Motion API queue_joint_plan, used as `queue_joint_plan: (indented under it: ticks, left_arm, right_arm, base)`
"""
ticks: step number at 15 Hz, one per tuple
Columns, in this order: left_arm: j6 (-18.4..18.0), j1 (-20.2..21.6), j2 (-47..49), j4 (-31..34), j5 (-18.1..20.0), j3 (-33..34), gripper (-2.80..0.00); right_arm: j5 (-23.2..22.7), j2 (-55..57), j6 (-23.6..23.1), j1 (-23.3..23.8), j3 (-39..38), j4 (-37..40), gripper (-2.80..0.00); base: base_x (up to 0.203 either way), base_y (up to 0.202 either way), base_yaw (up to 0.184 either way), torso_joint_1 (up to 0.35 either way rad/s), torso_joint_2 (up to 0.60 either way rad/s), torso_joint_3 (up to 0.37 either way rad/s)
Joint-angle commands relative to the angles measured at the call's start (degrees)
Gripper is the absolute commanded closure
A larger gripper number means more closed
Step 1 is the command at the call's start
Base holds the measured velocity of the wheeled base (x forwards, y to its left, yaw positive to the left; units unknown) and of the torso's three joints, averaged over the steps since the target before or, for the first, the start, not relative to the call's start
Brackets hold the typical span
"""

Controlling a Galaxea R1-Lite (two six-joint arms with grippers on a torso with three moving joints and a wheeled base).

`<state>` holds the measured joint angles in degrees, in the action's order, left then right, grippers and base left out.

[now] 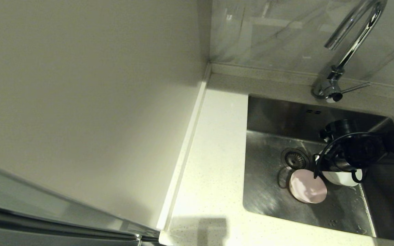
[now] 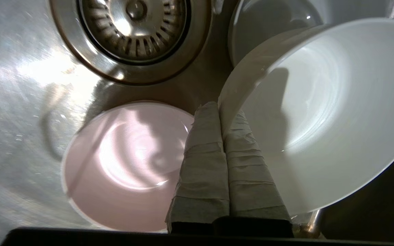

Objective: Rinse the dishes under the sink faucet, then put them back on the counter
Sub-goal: Put a bowl back to the table from the sink

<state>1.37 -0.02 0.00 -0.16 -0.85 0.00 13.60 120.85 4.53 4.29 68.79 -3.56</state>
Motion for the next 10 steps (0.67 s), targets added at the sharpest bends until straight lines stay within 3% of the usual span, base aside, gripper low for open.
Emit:
queue_joint_plan:
  ticks: [1,4,6,8,10]
  left_arm:
    - [0.04,0.02,-0.18,-0.02,-0.03,0.0,0.0]
    - [0.02,0.02,-0.18,-0.02,-0.03,0.0,0.0]
    - [0.03,0.02,-0.25,-0.02,-0.03,0.0,0.0]
    - [0.04,-0.03,-0.21,-0.02,-0.03,0.0,0.0]
    - [0.0,-0.05,-0.21,-0.02,-0.03,0.0,0.0]
  right_arm:
    - [-0.03,-5.05,0.83,-0.05,-0.14,0.1,0.0]
    - [-1.31,-15.73,4.42,-0.27,-0.73,3.74,0.0]
    - [-8.24,-22.89,9.94,-0.36,3.63,18.23,0.0]
    - [-21.03,-25.06,19.09,-0.04,15.99,34.62,0.0]
    - [-42.26,-25.5,28.61,2.03,30.25,49.37,0.0]
  base:
    - [0.0,0.0,0.0,0.0,0.0,0.0]
    - [0.0,0.0,0.0,0.0,0.0,0.0]
    - [0.0,0.0,0.0,0.0,0.0,0.0]
    - [0.0,0.0,0.0,0.0,0.0,0.0]
    - [0.0,0.0,0.0,0.0,0.0,0.0]
